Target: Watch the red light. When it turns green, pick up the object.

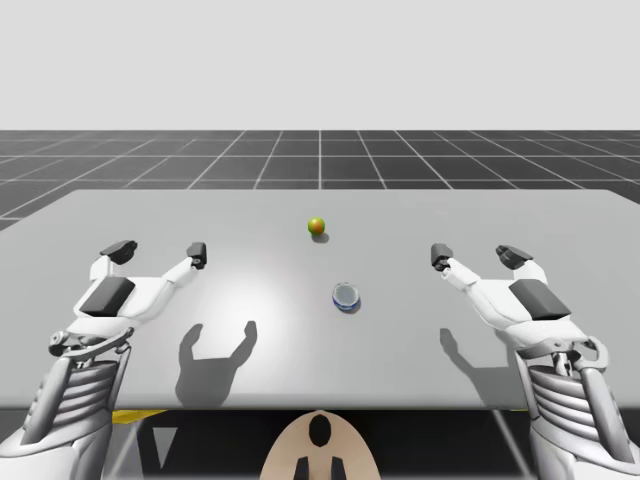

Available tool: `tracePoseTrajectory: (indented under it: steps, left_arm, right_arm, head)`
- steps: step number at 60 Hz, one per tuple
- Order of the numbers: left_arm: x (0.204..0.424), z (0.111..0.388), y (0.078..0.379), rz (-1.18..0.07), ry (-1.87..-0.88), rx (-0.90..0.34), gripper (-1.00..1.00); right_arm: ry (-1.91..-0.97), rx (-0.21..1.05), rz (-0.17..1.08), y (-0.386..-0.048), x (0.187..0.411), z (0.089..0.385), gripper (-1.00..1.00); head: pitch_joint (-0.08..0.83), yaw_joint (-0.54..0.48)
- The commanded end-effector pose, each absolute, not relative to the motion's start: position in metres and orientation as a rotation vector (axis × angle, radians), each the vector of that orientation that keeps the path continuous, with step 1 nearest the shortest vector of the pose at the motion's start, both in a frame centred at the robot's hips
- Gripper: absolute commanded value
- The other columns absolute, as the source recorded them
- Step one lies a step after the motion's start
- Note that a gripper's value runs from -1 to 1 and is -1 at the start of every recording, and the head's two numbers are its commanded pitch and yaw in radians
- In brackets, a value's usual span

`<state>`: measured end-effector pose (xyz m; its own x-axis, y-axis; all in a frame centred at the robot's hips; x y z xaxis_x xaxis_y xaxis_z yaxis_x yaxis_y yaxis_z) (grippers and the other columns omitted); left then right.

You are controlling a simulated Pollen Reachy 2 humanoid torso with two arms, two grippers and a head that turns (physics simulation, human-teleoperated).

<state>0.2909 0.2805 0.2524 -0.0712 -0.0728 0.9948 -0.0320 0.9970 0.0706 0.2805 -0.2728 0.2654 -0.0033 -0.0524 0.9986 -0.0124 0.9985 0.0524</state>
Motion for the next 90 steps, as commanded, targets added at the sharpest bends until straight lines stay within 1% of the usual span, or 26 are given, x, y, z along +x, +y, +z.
tracePoseTrajectory:
  steps: [1, 6, 9, 20, 38, 40, 41, 43, 45, 47, 48, 51, 53, 55, 58, 62, 64, 68, 72, 73, 77, 78, 83, 90]
  left_arm:
    - [0.290, 0.253, 0.281, -0.033, -1.643, 0.078, -1.00]
    - [0.290, 0.254, 0.282, -0.031, -1.645, 0.077, -1.00]
    - [0.290, 0.254, 0.281, -0.033, -1.645, 0.077, -1.00]
    - [0.289, 0.254, 0.281, -0.032, -1.646, 0.075, -1.00]
    - [0.289, 0.254, 0.282, -0.019, -1.640, 0.065, -1.00]
    - [0.289, 0.254, 0.282, -0.017, -1.639, 0.063, -1.00]
    - [0.289, 0.254, 0.282, -0.016, -1.639, 0.064, -1.00]
    - [0.289, 0.253, 0.282, -0.014, -1.636, 0.064, -1.00]
    - [0.289, 0.253, 0.282, -0.012, -1.635, 0.065, -1.00]
    - [0.289, 0.253, 0.282, -0.011, -1.633, 0.065, -1.00]
    - [0.289, 0.253, 0.282, -0.010, -1.632, 0.065, -1.00]
    - [0.289, 0.253, 0.282, -0.010, -1.631, 0.065, -1.00]
    - [0.289, 0.252, 0.282, -0.011, -1.630, 0.065, -1.00]
    - [0.290, 0.252, 0.282, -0.011, -1.630, 0.064, -1.00]
    - [0.290, 0.253, 0.282, -0.011, -1.630, 0.063, -1.00]
    - [0.290, 0.253, 0.283, -0.011, -1.631, 0.061, -1.00]
    - [0.290, 0.253, 0.283, -0.010, -1.631, 0.061, -1.00]
    - [0.290, 0.253, 0.283, -0.008, -1.630, 0.060, -1.00]
    - [0.290, 0.253, 0.284, -0.008, -1.629, 0.059, -1.00]
    - [0.290, 0.253, 0.284, -0.007, -1.629, 0.060, -1.00]
    - [0.290, 0.252, 0.284, -0.008, -1.627, 0.060, -1.00]
    - [0.291, 0.252, 0.284, -0.008, -1.627, 0.060, -1.00]
    - [0.291, 0.252, 0.284, -0.007, -1.626, 0.060, -1.00]
    - [0.291, 0.252, 0.284, -0.007, -1.626, 0.059, -1.00]
  right_arm:
    - [-1.572, 0.050, -0.032, -0.273, 0.281, 0.265, -1.00]
    - [-1.570, 0.050, -0.030, -0.272, 0.281, 0.265, -1.00]
    - [-1.570, 0.050, -0.029, -0.272, 0.281, 0.265, -1.00]
    - [-1.569, 0.048, -0.025, -0.271, 0.282, 0.264, -1.00]
    - [-1.566, 0.082, -0.008, -0.261, 0.272, 0.267, -1.00]
    - [-1.561, 0.070, -0.006, -0.257, 0.269, 0.269, -1.00]
    - [-1.540, 0.067, 0.003, -0.254, 0.266, 0.270, -1.00]
    - [-1.504, 0.118, 0.026, -0.248, 0.257, 0.273, -1.00]
    - [-1.483, 0.185, 0.085, -0.241, 0.245, 0.274, -1.00]
    - [-1.466, 0.198, 0.110, -0.234, 0.236, 0.274, -1.00]
    - [-1.443, 0.206, 0.164, -0.223, 0.226, 0.270, -1.00]
    - [-1.441, 0.223, 0.194, -0.213, 0.215, 0.265, -1.00]
    - [-1.407, 0.249, 0.217, -0.199, 0.203, 0.259, -1.00]
    - [-1.397, 0.220, 0.214, -0.192, 0.198, 0.255, -1.00]
    - [-1.366, 0.274, 0.235, -0.179, 0.186, 0.244, -1.00]
    - [-1.346, 0.281, 0.238, -0.168, 0.178, 0.234, -1.00]
    - [-1.346, 0.304, 0.253, -0.161, 0.174, 0.227, -1.00]
    - [-1.366, 0.315, 0.241, -0.155, 0.175, 0.216, -1.00]
    - [-1.357, 0.325, 0.233, -0.151, 0.179, 0.207, -1.00]
    - [-1.351, 0.326, 0.207, -0.147, 0.184, 0.198, -1.00]
    - [-1.357, 0.330, 0.210, -0.144, 0.191, 0.188, -1.00]
    - [-1.347, 0.330, 0.203, -0.142, 0.196, 0.182, -1.00]
    - [-1.332, 0.334, 0.228, -0.136, 0.207, 0.171, -1.00]
    - [-1.360, 0.339, 0.241, -0.126, 0.224, 0.162, -1.00]
  head:
    - [0.565, -0.02]
    - [0.614, -0.04]
    - [0.626, -0.05]
    - [0.639, -0.08]
    - [0.677, -0.08]
    - [0.681, -0.08]
    - [0.681, -0.08]
    - [0.679, -0.09]
    - [0.678, -0.09]
    - [0.678, -0.09]
    - [0.679, -0.09]
    - [0.680, -0.09]
    - [0.681, -0.10]
    - [0.681, -0.10]
    - [0.682, -0.10]
    - [0.683, -0.10]
    - [0.682, -0.10]
    - [0.680, -0.09]
    - [0.681, -0.09]
    - [0.680, -0.09]
    - [0.681, -0.09]
    - [0.681, -0.09]
    - [0.682, -0.08]
    - [0.683, -0.08]
